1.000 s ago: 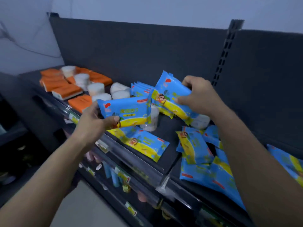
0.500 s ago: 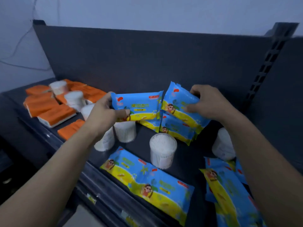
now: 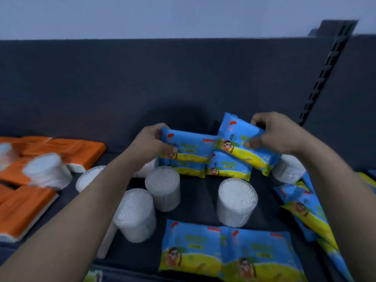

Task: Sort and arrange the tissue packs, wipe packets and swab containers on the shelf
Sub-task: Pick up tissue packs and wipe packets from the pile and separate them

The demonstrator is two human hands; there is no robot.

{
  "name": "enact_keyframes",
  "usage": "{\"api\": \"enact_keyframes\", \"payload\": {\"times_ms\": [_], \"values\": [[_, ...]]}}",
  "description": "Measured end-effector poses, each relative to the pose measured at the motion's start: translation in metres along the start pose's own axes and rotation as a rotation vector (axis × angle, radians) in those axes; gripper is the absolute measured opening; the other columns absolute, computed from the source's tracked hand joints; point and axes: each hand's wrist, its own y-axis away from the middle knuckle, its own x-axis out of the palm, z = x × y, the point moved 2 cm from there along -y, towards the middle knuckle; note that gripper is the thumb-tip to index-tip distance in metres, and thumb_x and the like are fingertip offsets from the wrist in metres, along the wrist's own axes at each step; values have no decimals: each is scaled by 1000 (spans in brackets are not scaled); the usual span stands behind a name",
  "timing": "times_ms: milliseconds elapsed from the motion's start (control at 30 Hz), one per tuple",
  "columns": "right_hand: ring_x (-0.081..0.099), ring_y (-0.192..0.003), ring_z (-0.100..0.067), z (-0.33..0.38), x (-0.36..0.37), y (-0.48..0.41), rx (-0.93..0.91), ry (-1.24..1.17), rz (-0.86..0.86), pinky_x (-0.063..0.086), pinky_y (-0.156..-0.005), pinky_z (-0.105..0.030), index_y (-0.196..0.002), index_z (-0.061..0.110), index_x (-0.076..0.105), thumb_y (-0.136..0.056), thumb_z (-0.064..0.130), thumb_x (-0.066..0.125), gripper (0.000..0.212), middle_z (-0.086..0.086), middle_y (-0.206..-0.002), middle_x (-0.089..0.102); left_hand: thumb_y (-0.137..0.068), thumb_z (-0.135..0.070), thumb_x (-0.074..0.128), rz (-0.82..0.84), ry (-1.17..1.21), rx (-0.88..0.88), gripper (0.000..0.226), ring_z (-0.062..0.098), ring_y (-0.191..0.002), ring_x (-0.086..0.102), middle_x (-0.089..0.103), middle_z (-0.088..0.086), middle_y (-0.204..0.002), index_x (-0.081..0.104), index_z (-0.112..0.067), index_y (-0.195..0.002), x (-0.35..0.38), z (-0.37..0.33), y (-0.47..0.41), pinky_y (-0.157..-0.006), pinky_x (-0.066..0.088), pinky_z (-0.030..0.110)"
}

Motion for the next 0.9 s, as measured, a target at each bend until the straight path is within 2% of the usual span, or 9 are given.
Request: {"api": "enact_keyframes", "payload": {"times_ms": [100,167,267,333,433,500,567,700,900], "values": [[46,-61,-14,5,11,3,24,28,49,37,-57,-29,-70,12,53,-66,15,81,28,2,-65,53,-69,18,66,97,-32,-13,27,16,-70,60,61,12,-78,56,5,-90,0,9,-8,-62,55,25],[45,-62,-16,6,20,2,27,84,84,37,-57,-30,-71,13,53,-66,16,81,29,3,-64,51,-65,18,69,118,-55,-27,28,20,-74,58,60,12,-78,56,-1,-82,-1,16,-12,-65,52,28],[50,-67,-20,4,31,1,49,162,141,42,-61,-33,-75,14,53,-65,17,80,28,-1,-71,55,-48,-3,74,114,-118,-56,33,22,-76,60,64,15,-81,58,-6,-77,-1,27,-17,-75,53,40],[55,-74,-23,0,40,-2,67,203,189,47,-67,-36,-78,17,54,-65,18,79,28,-4,-78,59,-46,-13,73,103,-221,-66,34,22,-72,59,65,15,-80,59,-13,-77,1,34,-20,-73,53,41],[55,-78,-23,-3,54,-8,59,220,253,47,-69,-34,-79,22,49,-63,16,79,34,-1,-82,58,-60,-13,76,117,-462,-8,27,12,-61,48,53,-2,-67,55,-21,-77,6,36,-20,-58,41,27],[50,-76,-20,-3,62,-11,48,216,279,44,-67,-33,-79,23,45,-62,15,79,39,3,-80,54,-70,-11,73,122,-594,13,23,7,-61,45,48,-8,-68,55,-22,-80,8,35,-21,-56,36,24],[49,-76,-20,-3,68,-12,36,217,299,44,-68,-34,-82,21,45,-62,14,80,41,3,-81,53,-72,-17,74,127,-716,11,19,8,-70,50,50,-10,-74,58,-23,-80,7,33,-21,-62,37,24],[58,-90,-24,-3,74,-12,25,259,348,52,-79,-38,-99,18,49,-66,16,79,44,-2,-97,59,-72,-22,75,67,-855,-4,12,14,-84,56,58,-6,-85,65,-19,-78,4,30,-18,-70,39,25],[58,-92,-25,0,74,-10,-15,394,322,53,-81,-39,-105,17,58,-71,14,69,36,-2,-102,59,-73,-25,76,15,-932,-60,28,20,-91,59,63,3,-98,68,-10,-95,0,28,-17,-77,46,30]]}}
